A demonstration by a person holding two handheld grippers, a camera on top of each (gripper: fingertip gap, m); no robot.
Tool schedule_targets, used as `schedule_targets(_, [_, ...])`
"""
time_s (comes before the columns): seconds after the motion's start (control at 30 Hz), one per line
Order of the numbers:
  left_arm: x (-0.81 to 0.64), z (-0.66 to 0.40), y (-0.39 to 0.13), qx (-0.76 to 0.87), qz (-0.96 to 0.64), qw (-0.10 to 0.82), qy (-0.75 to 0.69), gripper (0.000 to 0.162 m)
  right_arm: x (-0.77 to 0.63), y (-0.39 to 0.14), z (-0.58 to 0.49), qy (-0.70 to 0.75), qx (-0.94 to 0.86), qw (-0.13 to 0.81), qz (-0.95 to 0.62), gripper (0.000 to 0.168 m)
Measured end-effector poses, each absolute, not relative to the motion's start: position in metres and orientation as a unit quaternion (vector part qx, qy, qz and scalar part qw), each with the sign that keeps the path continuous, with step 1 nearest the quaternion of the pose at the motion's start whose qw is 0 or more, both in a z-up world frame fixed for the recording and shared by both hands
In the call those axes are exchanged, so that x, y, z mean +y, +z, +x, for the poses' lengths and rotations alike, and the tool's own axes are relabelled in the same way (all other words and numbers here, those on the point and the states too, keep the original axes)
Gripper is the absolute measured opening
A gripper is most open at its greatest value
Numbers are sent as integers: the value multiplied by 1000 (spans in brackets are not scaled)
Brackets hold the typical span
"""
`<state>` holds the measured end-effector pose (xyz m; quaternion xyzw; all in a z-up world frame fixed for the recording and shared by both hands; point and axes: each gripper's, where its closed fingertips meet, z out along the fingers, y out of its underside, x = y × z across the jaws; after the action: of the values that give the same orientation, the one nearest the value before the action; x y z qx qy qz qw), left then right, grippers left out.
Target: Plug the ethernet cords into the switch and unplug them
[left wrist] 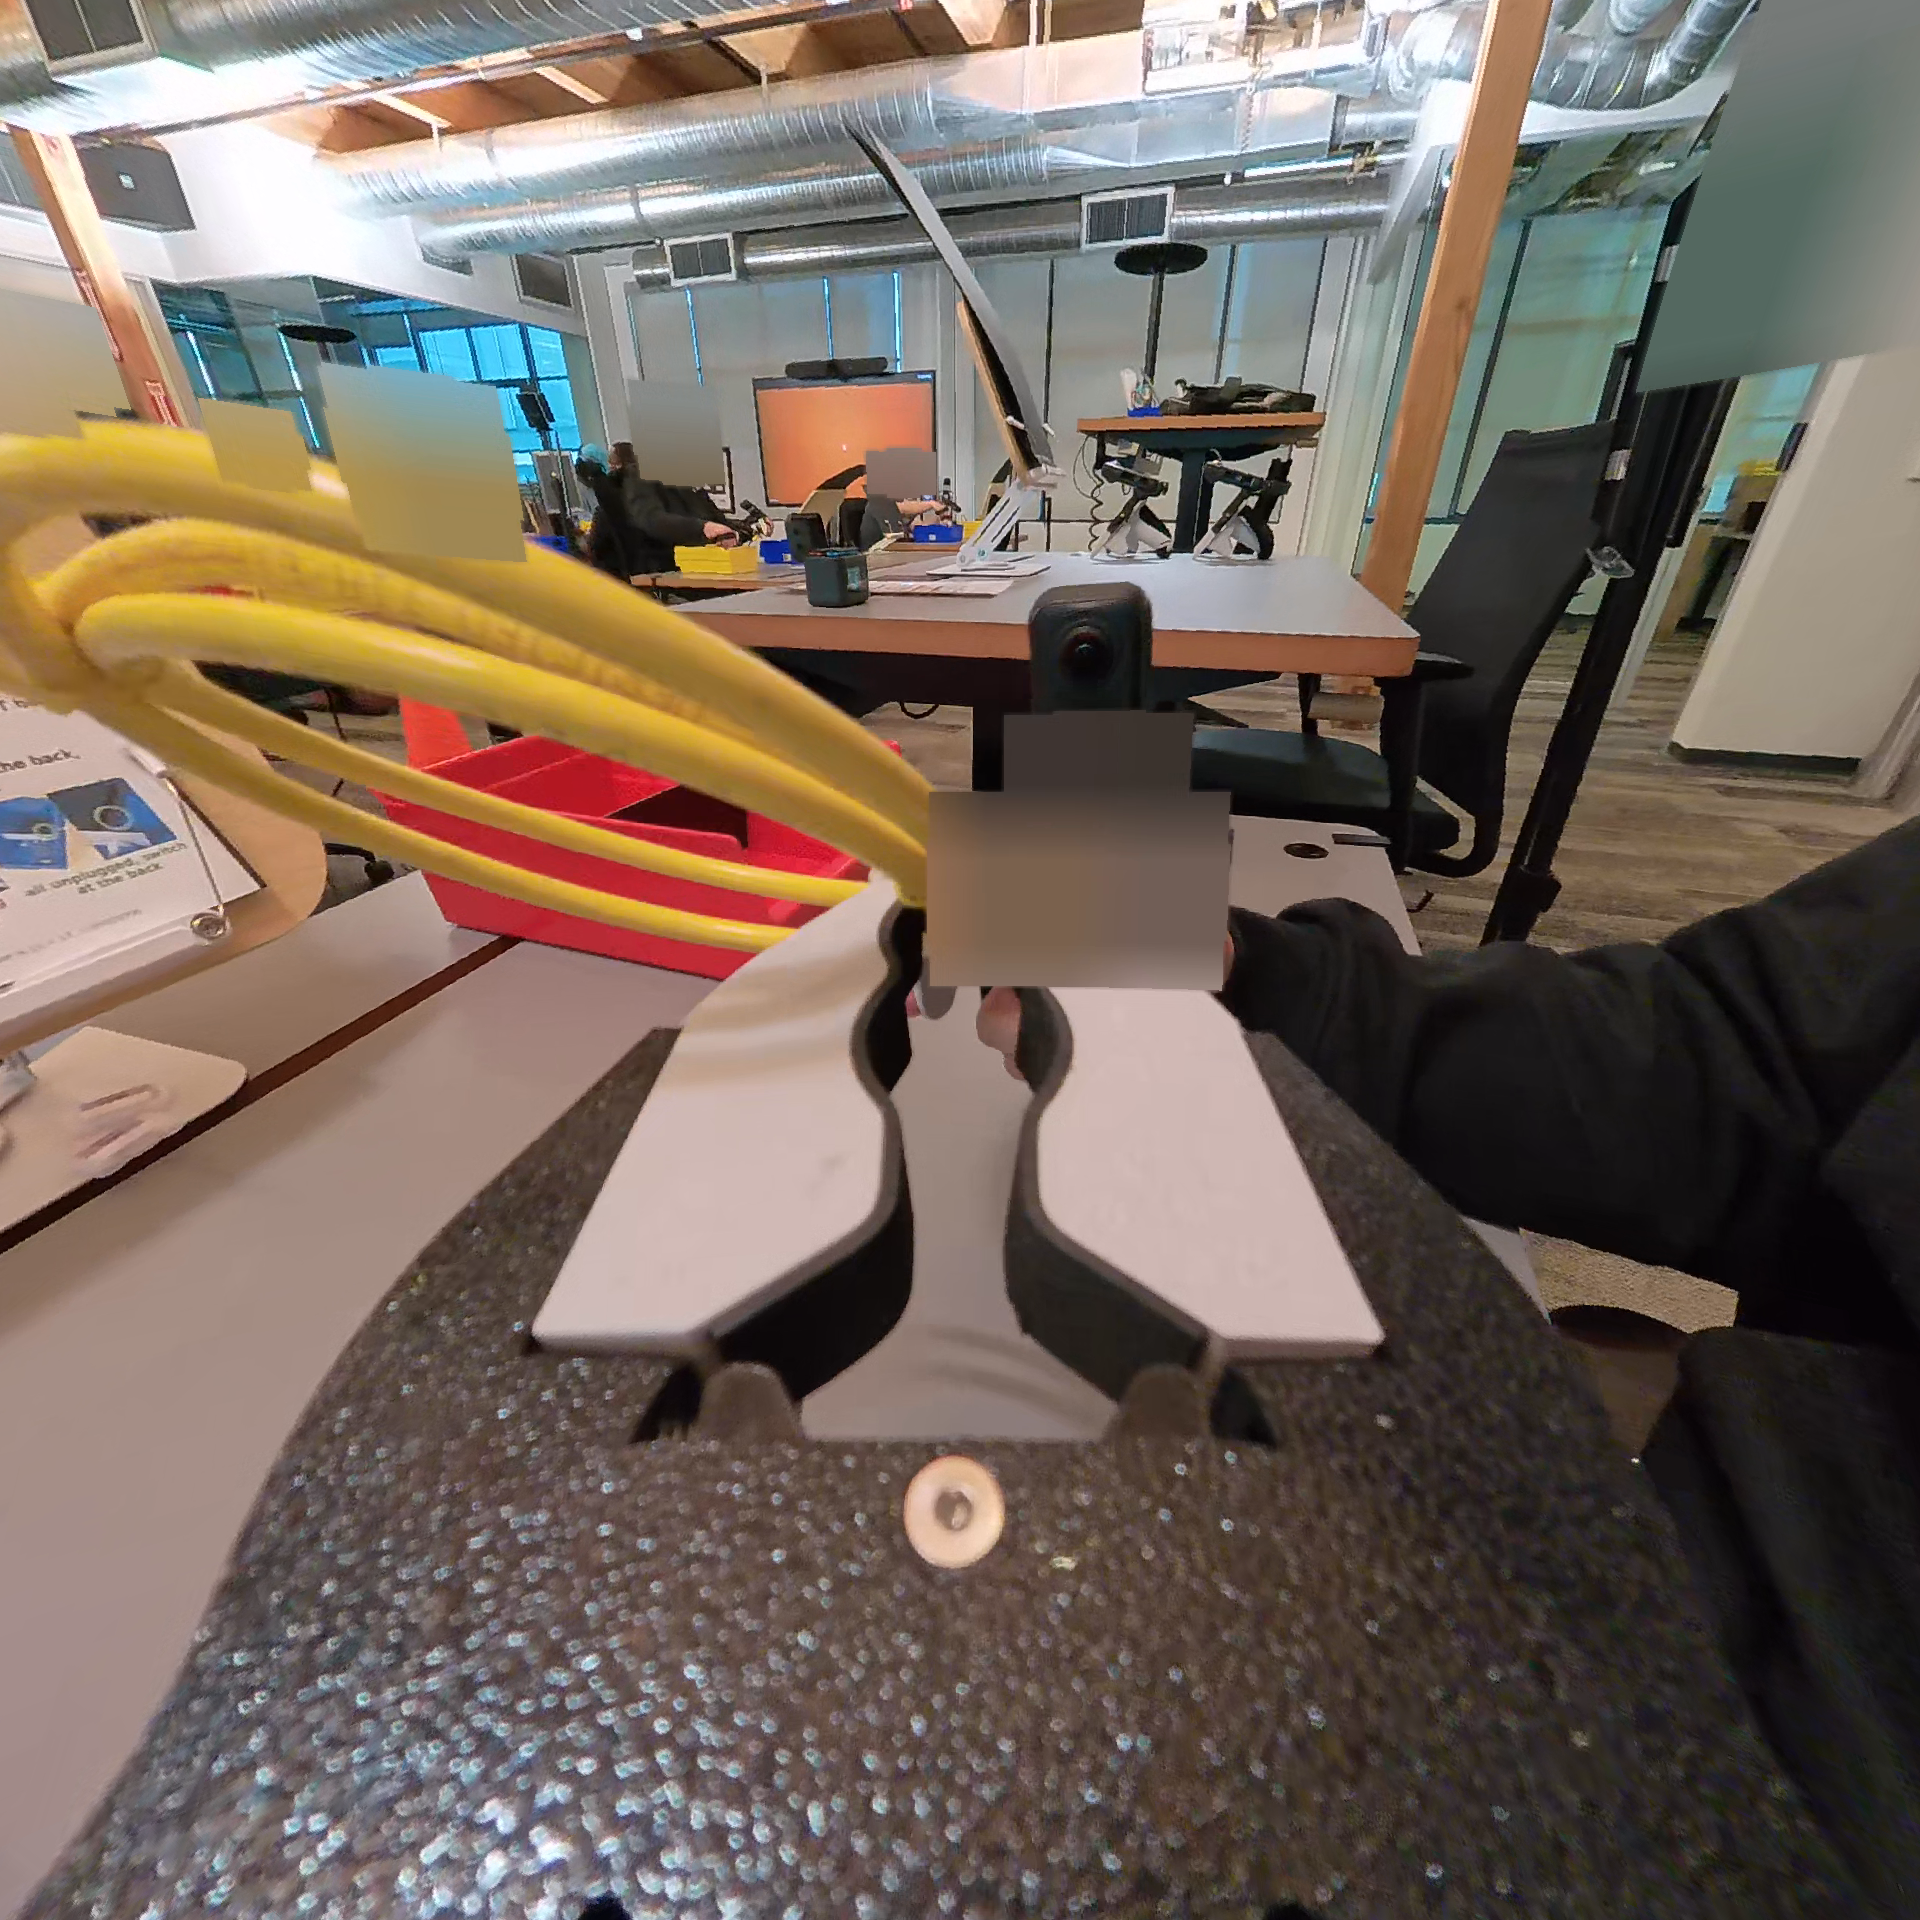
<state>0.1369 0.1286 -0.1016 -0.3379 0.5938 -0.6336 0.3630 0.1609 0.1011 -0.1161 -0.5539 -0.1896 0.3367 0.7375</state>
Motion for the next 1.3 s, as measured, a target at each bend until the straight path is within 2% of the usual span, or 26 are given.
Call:
schedule_targets(0.37, [128, 130, -95, 612, -321, 374, -619, 17, 99, -104, 155, 322, -201, 749, -543, 65])
schedule_targets(0.5, [126, 131, -93, 607, -318, 380, -621, 22, 100, -105, 155, 319, -205, 744, -551, 65])
schedule_targets(0.57, [126, 131, -94, 605, -321, 376, -624, 18, 99, -105, 154, 322, -204, 745, -547, 65])
schedule_targets(1.3, [126, 130, -108, 599, -352, 341, -633, 17, 100, -101, 155, 340, -186, 745, -543, 65])
